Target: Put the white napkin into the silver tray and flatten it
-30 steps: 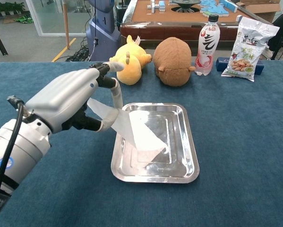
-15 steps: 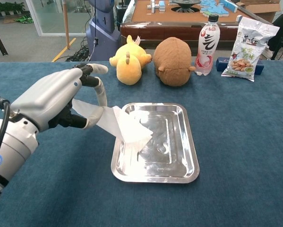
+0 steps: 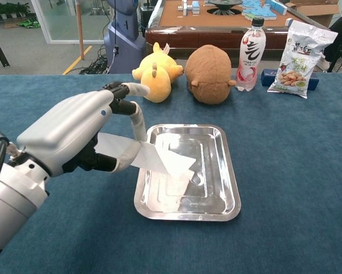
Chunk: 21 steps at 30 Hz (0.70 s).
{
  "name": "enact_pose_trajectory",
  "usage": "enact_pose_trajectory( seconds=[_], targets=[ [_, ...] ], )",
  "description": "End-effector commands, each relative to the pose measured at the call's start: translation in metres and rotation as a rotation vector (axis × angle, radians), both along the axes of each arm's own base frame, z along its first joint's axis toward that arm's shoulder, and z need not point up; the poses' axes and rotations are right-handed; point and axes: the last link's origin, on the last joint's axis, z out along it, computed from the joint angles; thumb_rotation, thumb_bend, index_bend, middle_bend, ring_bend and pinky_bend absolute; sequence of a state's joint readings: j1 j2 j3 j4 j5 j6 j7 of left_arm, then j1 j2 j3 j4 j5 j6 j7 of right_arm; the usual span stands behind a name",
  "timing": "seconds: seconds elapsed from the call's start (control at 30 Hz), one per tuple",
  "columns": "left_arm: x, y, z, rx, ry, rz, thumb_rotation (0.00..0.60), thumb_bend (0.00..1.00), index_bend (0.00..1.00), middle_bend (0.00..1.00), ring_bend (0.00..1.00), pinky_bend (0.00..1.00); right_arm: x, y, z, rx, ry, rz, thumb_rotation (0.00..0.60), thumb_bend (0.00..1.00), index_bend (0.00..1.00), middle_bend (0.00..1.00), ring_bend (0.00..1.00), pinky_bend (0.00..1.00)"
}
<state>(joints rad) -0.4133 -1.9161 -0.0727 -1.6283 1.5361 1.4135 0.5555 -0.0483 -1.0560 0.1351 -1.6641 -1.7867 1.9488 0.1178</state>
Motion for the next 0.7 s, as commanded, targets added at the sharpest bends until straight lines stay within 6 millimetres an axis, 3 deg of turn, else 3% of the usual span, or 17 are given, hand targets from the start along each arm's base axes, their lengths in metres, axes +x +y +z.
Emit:
enact_pose_trajectory(
  seconds=[0.03,0.43,0.7],
  targets=[
    [0.0027,-0.0035,-0.0016,-0.01,0.004,-0.013,0.6,0.59,0.71,0.12,0.0,0.13,0.0003,0.0003,0.0002,0.001,-0.001,0.001,0.6,0.4,0.69,0.56,0.38,0.46],
    [0.0074,-0.0123,-0.01,-0.065,0.041,-0.059,0.6,0.59,0.66,0.12,0.0,0.13,-0.0001,0.0003,0.0014,0.0,-0.006,0.001,0.6,0.4,0.69,0.56,0.38,0.46],
    [0.0071,-0.0121,-0.0095,-0.07,0.045,-0.063,0.6,0.59,0.47,0.12,0.0,0.13,-0.0005,-0.0004,0.0016,0.0,-0.007,0.0,0.6,0.4,0.69,0.56,0.38,0.46]
  ],
)
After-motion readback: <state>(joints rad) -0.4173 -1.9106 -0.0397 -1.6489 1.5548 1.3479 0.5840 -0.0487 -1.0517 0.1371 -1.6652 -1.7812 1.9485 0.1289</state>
